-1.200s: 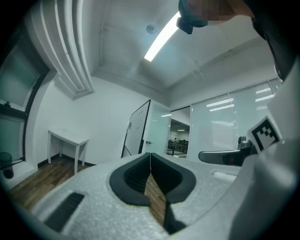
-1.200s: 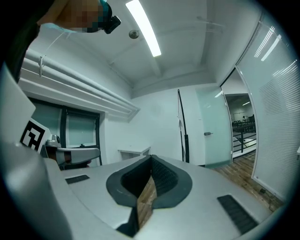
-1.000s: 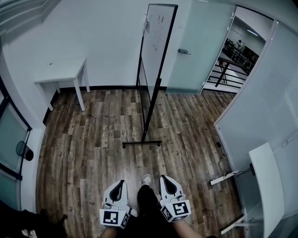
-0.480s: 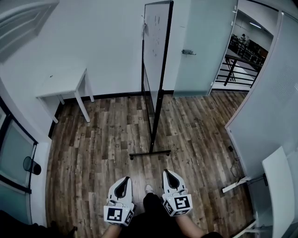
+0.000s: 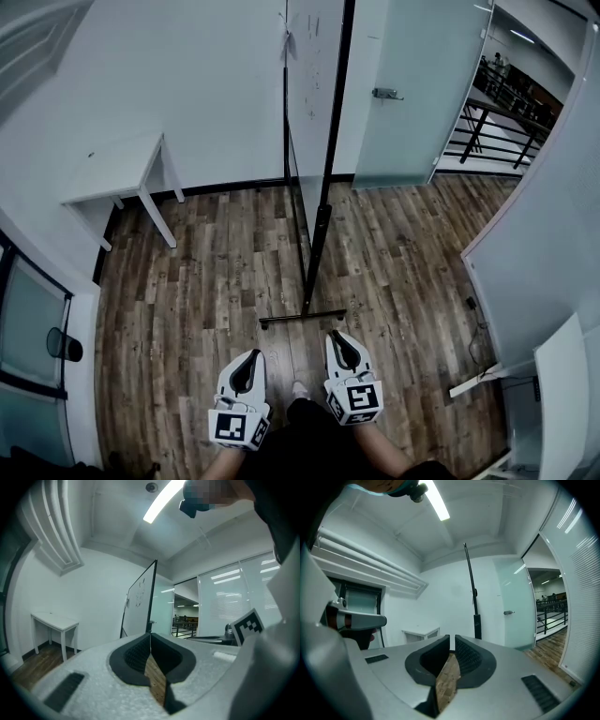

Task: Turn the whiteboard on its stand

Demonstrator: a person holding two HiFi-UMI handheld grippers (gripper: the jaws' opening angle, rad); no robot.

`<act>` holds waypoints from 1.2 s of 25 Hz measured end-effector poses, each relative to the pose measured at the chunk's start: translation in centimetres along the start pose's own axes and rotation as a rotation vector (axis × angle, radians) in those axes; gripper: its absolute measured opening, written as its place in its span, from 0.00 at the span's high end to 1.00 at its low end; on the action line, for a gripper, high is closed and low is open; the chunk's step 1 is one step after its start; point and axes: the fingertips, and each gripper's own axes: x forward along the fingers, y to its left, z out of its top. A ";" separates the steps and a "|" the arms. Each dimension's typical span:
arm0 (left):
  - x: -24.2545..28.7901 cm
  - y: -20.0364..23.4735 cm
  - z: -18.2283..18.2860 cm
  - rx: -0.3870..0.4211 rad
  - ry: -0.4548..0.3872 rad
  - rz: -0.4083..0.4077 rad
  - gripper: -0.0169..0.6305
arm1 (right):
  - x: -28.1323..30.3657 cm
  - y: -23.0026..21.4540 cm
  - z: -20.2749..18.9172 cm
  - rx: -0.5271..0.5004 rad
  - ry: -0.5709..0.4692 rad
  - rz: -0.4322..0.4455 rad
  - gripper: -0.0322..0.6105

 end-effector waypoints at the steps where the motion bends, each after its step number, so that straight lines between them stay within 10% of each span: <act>1: 1.4 0.4 -0.1 0.000 0.004 0.002 0.95 | 1.4 -0.7 -0.2 -0.001 0.011 0.001 0.93; 16: 16.6 4.4 0.4 0.000 0.016 0.039 0.95 | 20.5 -10.3 -2.7 -0.025 0.123 -0.019 0.71; 30: 20.3 7.5 -0.6 -0.018 0.052 0.106 0.95 | 32.7 -14.8 -7.9 -0.040 0.234 -0.078 0.60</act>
